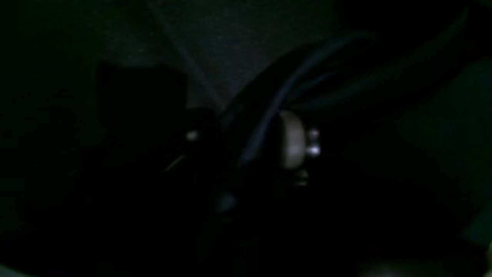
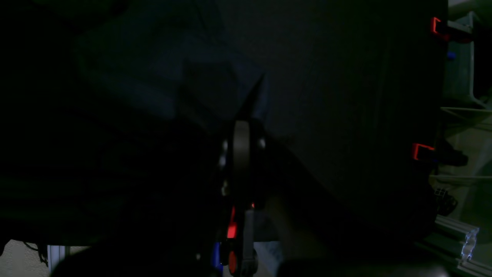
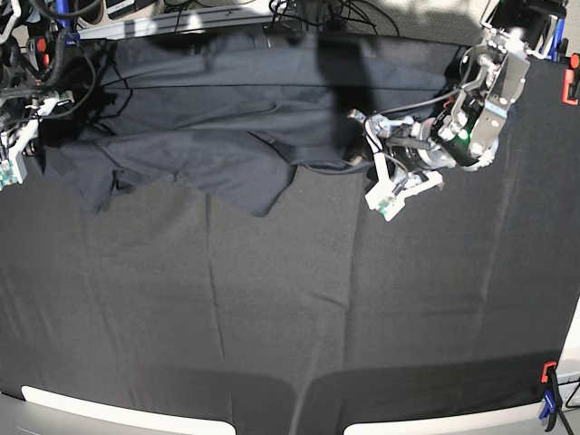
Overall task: Layout the t-shirt on the table in an organized manner, then fold the t-shirt properly
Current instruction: 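Grasp the shirt hem with the left gripper and pull it outward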
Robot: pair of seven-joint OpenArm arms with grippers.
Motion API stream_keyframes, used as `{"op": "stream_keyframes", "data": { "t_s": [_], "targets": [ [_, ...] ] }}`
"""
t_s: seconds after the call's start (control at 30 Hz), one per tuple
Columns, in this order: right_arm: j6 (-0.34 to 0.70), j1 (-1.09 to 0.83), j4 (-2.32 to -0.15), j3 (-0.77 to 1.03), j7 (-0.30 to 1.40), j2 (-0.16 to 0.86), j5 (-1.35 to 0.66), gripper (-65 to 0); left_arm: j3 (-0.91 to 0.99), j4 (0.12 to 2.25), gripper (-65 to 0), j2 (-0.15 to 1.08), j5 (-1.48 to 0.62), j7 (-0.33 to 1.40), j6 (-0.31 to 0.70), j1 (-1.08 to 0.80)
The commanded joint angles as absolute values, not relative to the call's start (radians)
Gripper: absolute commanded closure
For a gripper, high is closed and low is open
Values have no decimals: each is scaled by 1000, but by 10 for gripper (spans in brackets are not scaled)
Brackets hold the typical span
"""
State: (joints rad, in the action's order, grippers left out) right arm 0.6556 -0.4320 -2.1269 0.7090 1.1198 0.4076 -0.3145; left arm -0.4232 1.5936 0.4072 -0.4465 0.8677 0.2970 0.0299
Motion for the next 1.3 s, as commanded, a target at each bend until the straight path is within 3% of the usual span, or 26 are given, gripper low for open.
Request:
{"op": "stream_keyframes", "data": {
  "t_s": [0.0,0.47,0.6,0.77,0.93,1.27],
  "targets": [
    [675,-430,-2139,716,1097,424,-315,0,-421,1617,0,410,-452,857,300,62],
    [674,-429,-2140,716,1084,424,-319,0,-420,1623,0,413,-204,835,294,388],
    [673,-430,-2140,716,1084,424,-319,0,-420,1623,0,417,-149,868,133,402],
    [673,-429,-2140,716,1084,424,-322,0,-420,1623,0,417,-220,1090,160,309],
    [674,-430,-2140,716,1084,424,-322,0,-420,1658,0,456,-237,1098,241,139],
    [674,-430,-2140,716,1084,424,-322,0,-420,2102,0,692,-225,1151,226,-189]
  ]
}}
